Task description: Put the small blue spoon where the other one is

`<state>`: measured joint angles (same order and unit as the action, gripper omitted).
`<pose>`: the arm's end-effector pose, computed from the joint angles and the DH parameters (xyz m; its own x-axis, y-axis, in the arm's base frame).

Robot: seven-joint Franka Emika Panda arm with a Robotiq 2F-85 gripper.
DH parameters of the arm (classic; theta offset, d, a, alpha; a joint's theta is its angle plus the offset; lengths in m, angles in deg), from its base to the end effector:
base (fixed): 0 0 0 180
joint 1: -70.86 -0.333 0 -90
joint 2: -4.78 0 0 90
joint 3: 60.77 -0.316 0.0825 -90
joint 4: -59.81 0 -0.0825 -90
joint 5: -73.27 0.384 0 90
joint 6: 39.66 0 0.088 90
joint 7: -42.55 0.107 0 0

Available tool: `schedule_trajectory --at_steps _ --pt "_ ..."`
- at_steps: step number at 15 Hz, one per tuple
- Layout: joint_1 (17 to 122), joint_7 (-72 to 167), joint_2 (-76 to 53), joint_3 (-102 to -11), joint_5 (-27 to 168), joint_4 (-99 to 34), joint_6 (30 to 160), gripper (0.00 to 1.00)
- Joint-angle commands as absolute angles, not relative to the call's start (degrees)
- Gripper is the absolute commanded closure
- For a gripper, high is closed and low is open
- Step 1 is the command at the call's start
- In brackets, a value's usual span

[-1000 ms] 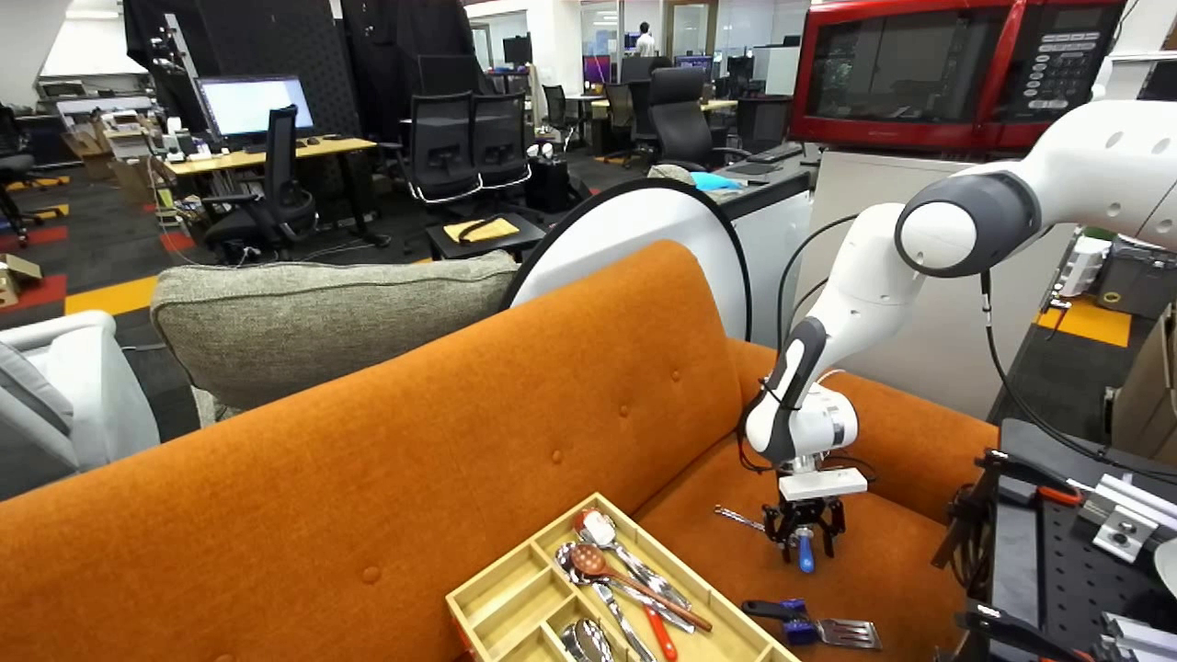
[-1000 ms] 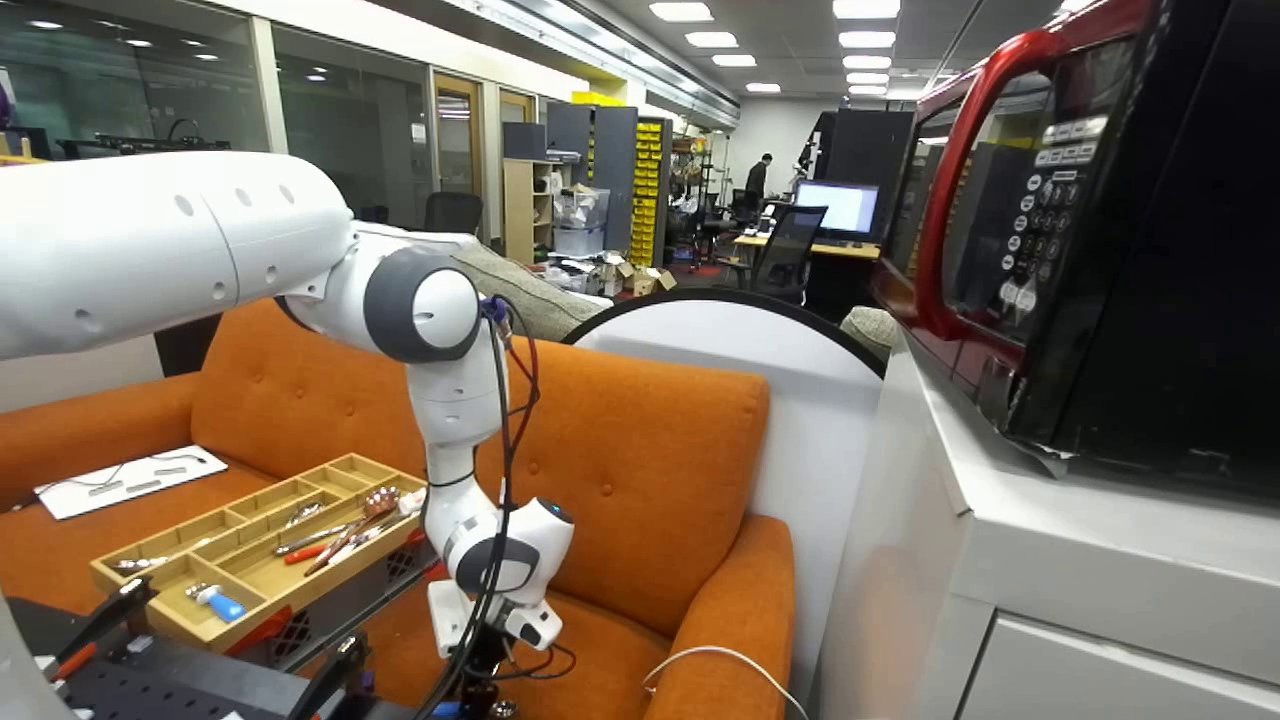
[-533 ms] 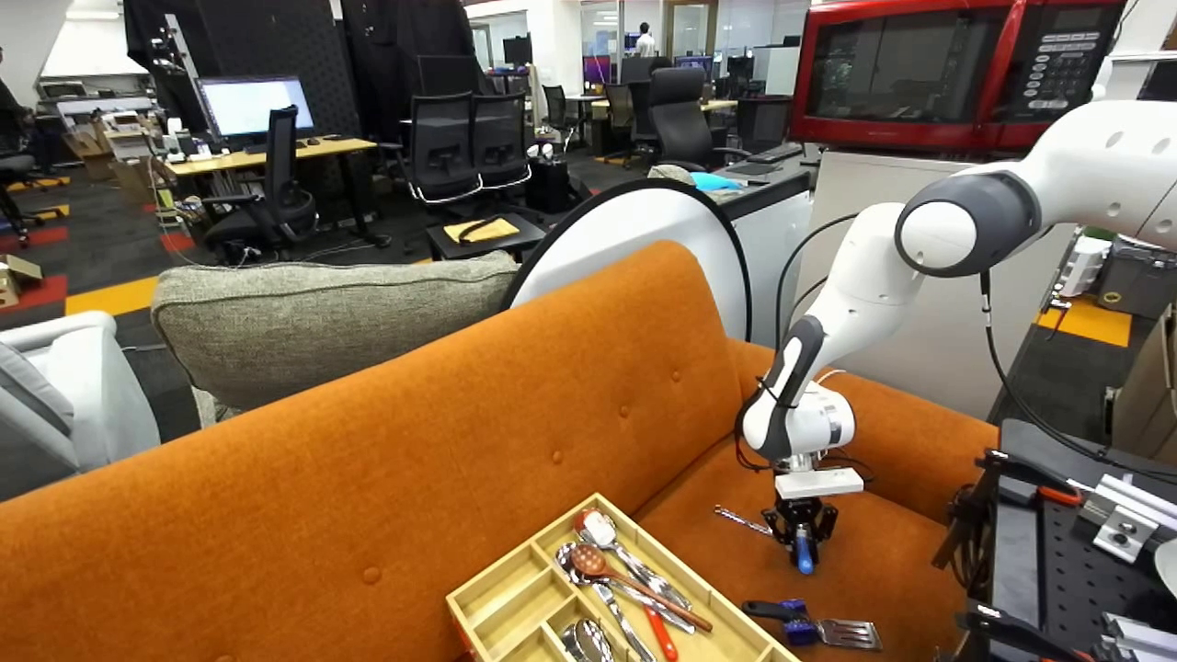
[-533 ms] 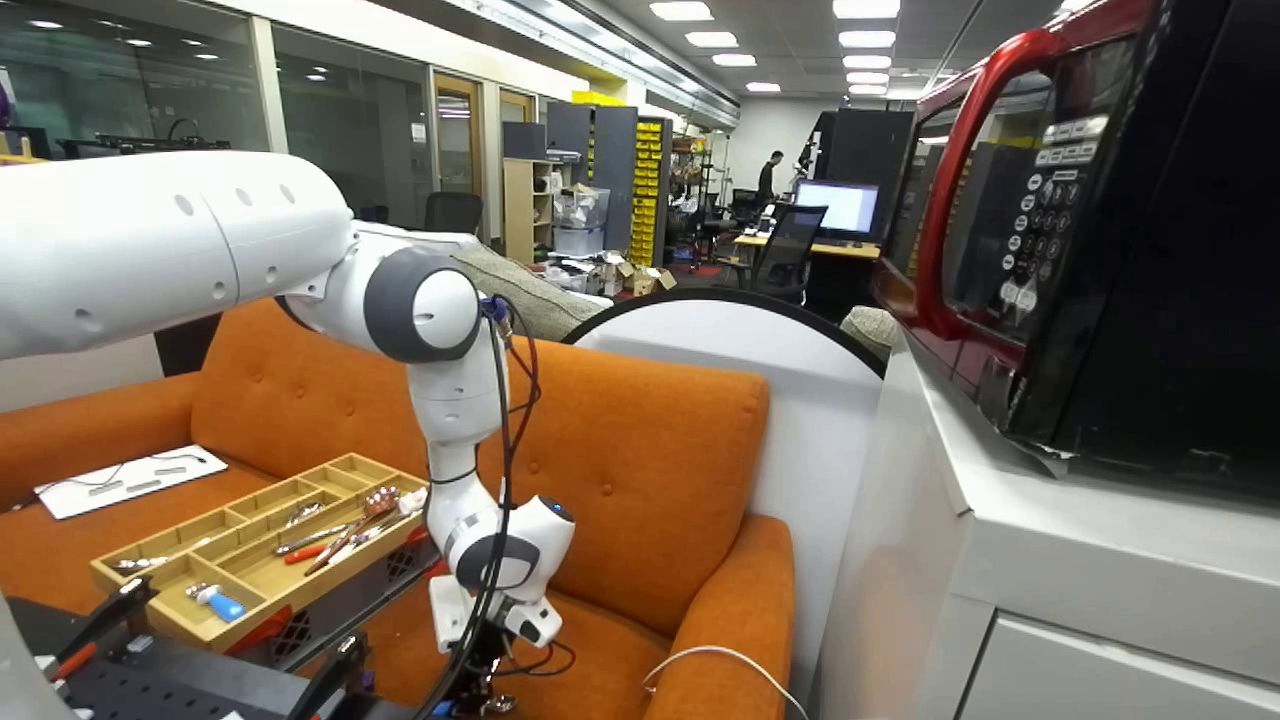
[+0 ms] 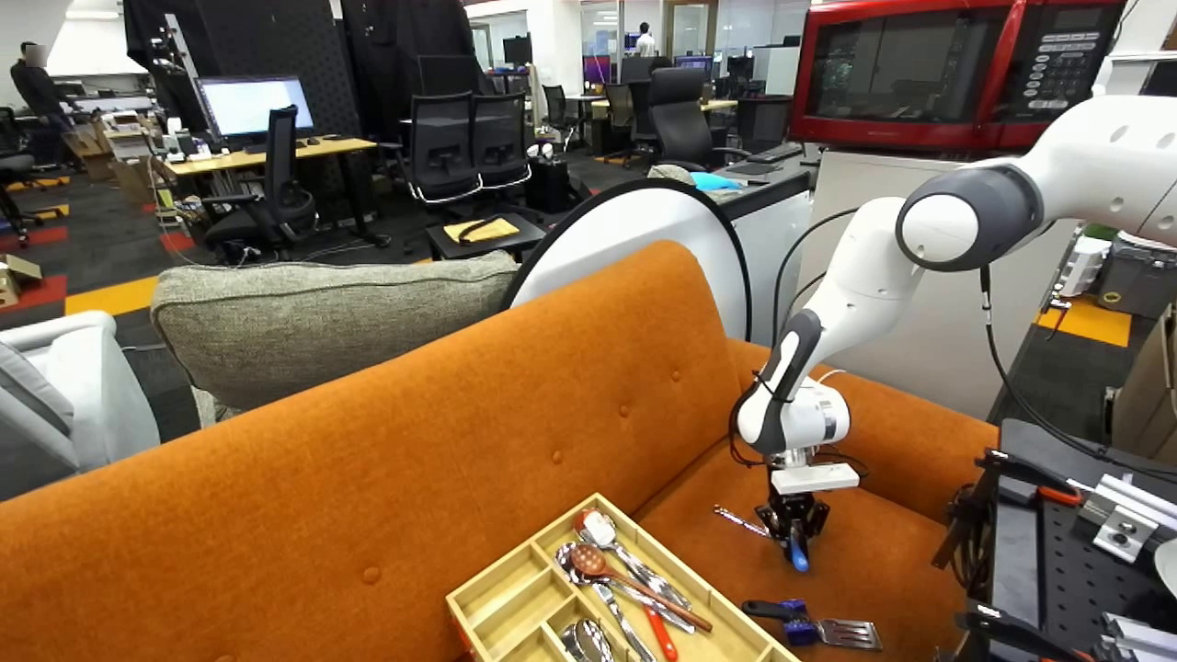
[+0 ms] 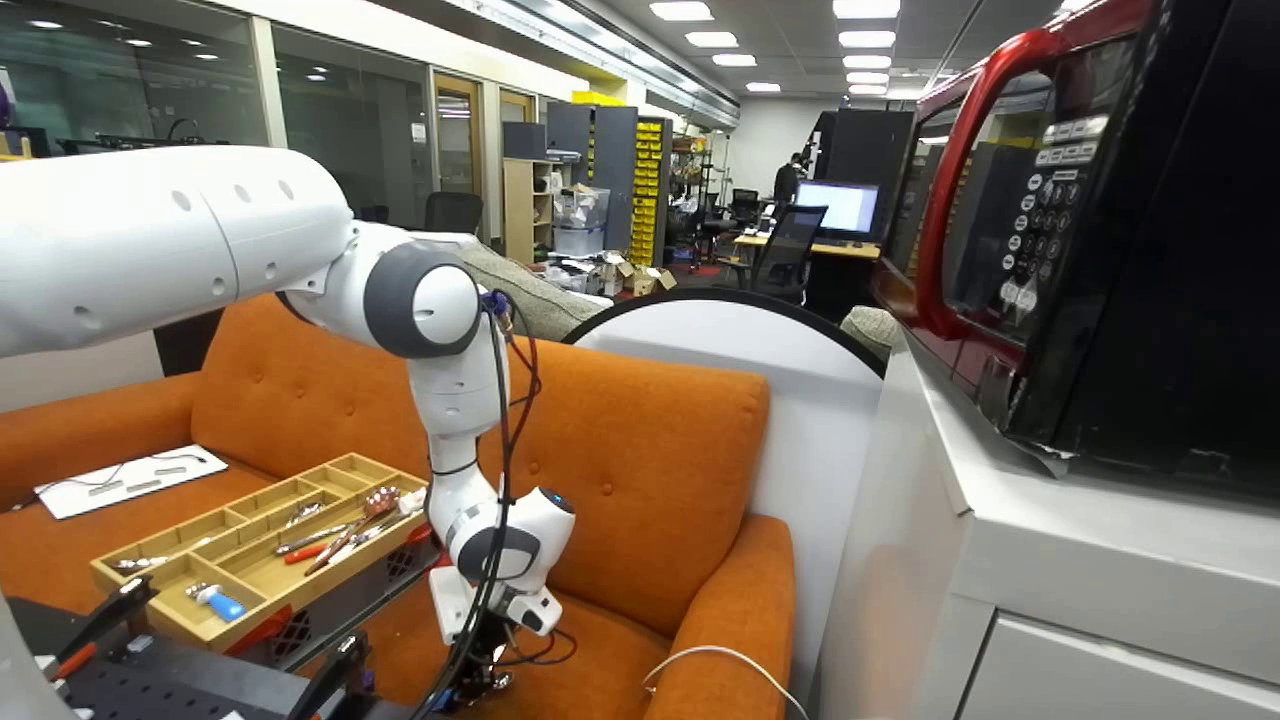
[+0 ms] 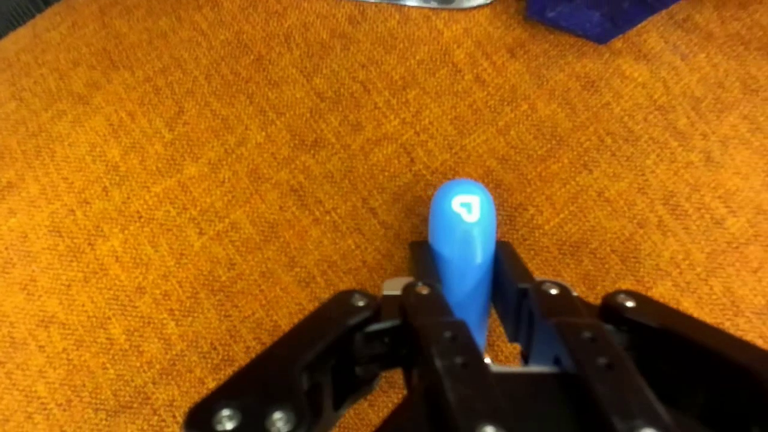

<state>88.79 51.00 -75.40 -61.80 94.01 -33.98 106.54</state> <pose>0.4538 -0.1404 -0.2034 0.6057 -0.6350 -0.4794 -0.7171 -0.6967 0.0169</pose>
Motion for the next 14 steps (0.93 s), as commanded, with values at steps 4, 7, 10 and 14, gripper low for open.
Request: schedule_trajectory --at_steps 4,7,10,14 --pt "87.5 46.4 -63.3 -61.4 92.8 -47.5 109.7 0.93" --pt "84.3 43.0 -53.9 -60.5 88.7 -55.7 110.6 0.93" --pt "79.3 43.7 -44.3 -58.7 83.5 -62.8 110.1 0.93" --pt "70.1 47.5 -34.9 -55.7 75.2 -68.5 109.8 0.93"
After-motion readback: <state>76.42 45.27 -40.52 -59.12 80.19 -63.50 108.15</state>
